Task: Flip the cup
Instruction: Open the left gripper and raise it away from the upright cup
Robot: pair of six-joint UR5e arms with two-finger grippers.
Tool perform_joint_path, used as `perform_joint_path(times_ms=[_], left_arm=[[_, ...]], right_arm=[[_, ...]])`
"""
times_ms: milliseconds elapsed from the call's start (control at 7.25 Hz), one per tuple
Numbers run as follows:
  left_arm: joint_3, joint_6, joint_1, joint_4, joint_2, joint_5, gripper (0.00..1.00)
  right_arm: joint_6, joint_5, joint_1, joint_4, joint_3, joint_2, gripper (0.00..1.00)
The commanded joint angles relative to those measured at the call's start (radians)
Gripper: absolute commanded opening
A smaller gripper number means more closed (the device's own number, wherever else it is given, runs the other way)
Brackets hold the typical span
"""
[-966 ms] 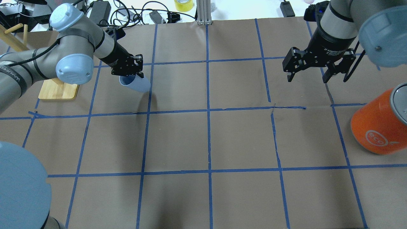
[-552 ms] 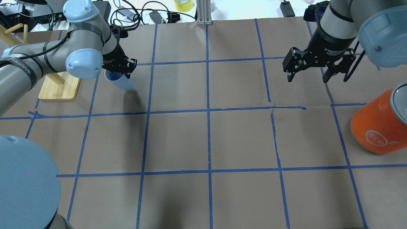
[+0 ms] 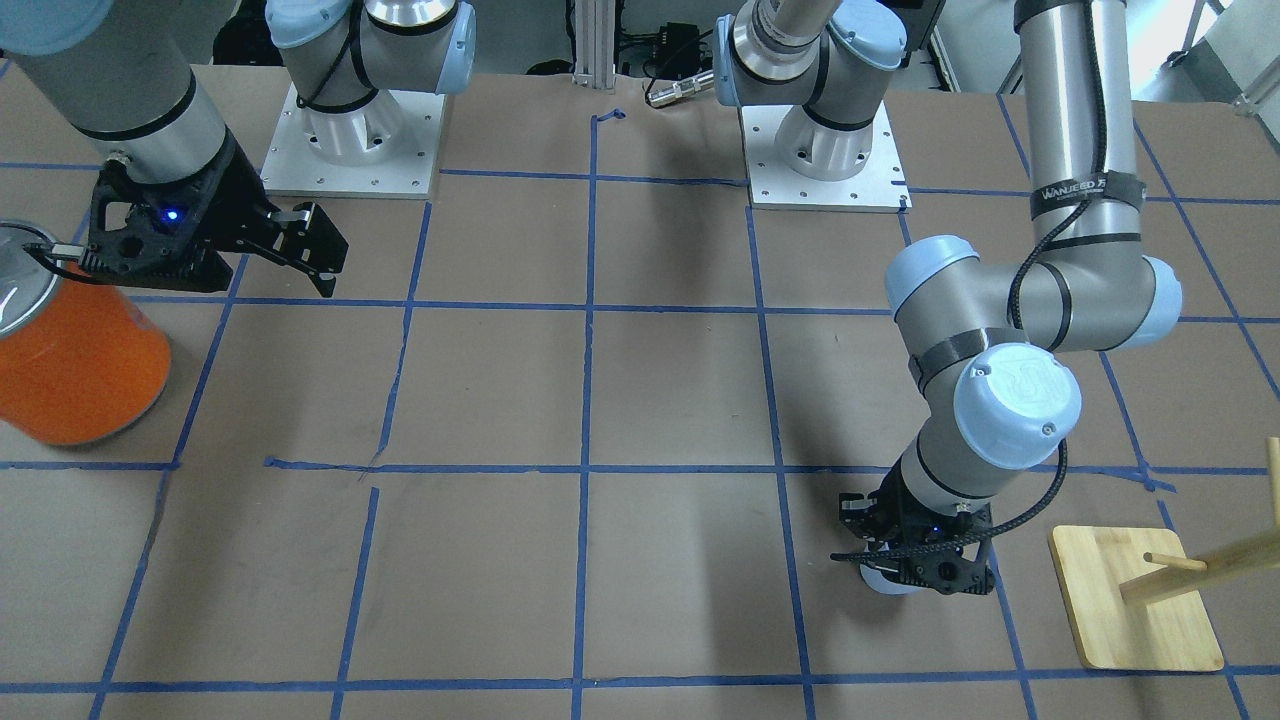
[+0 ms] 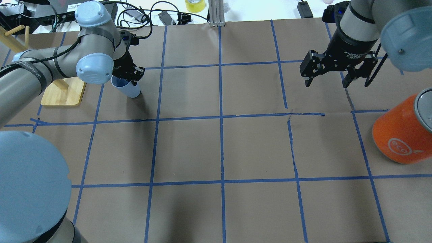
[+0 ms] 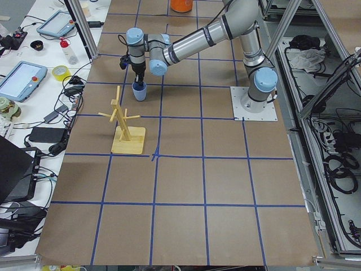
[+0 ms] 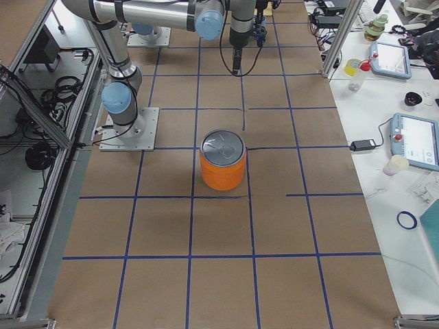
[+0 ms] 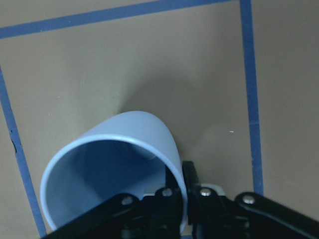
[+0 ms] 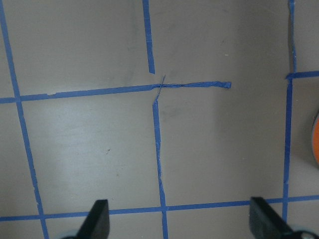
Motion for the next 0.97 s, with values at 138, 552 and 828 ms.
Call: perform_joint_path(times_ms=[138,552,828], left_arm=[[0.001,0.009,0.009,-0.018,0.046,-0.010,1.00],[0.069,-0.046,-0.010,-0.331,0.216,-0.030,1.00],[0.072,-0.130,-0.030,-0.452,0.336,-0.063,1.00]], right_arm=[[0.000,-0.001,-0.001,0.001,0.002,0.005,1.00],[0.000,-0.001,0.000,0.003,0.002,0.008,1.00],[0.000,-0.001,0.000,0.001,0.003,0.008,1.00]])
